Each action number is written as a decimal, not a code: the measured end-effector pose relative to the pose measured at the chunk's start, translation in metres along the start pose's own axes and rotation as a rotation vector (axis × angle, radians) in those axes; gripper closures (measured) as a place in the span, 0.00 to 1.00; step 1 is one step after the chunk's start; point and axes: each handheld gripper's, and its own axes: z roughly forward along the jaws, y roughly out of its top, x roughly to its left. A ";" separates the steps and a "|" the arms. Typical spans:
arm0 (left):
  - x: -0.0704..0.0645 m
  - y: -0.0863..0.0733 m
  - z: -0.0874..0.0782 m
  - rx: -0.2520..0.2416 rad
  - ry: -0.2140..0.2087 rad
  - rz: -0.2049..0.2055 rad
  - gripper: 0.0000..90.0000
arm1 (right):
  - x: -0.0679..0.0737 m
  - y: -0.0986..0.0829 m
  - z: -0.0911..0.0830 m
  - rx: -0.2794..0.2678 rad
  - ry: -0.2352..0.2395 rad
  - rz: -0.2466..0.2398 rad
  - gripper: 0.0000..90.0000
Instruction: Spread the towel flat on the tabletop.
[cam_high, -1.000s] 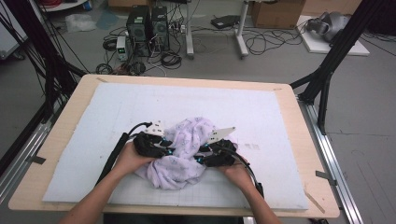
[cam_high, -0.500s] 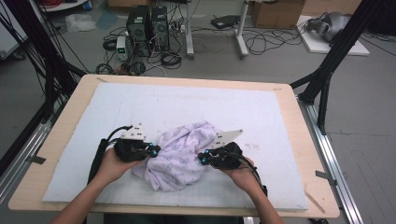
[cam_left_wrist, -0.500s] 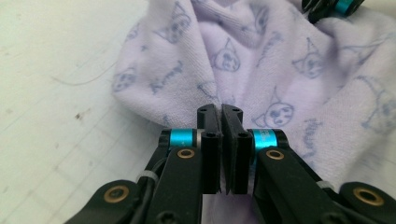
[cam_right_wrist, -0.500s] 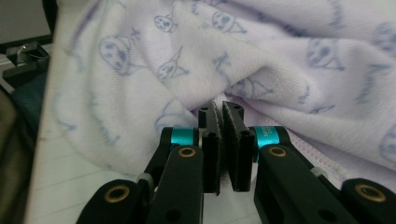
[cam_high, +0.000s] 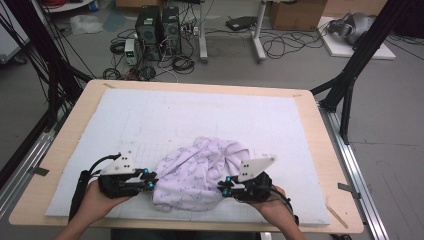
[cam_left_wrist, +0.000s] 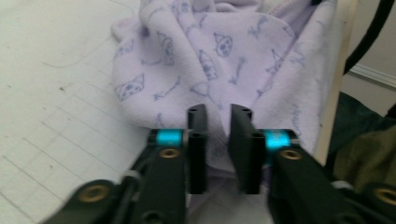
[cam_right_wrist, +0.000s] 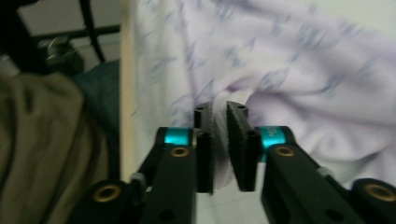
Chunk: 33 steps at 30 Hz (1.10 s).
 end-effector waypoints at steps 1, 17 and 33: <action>0.006 0.003 0.002 -0.006 0.021 -0.001 0.73 | -0.006 0.004 0.000 -0.009 -0.024 -0.002 0.82; 0.045 -0.001 0.085 0.152 -0.002 -0.039 0.90 | -0.061 -0.010 0.081 0.128 -0.005 0.101 0.86; 0.026 -0.014 0.002 0.001 0.083 -0.062 0.93 | -0.013 -0.015 0.010 0.069 -0.030 0.035 0.90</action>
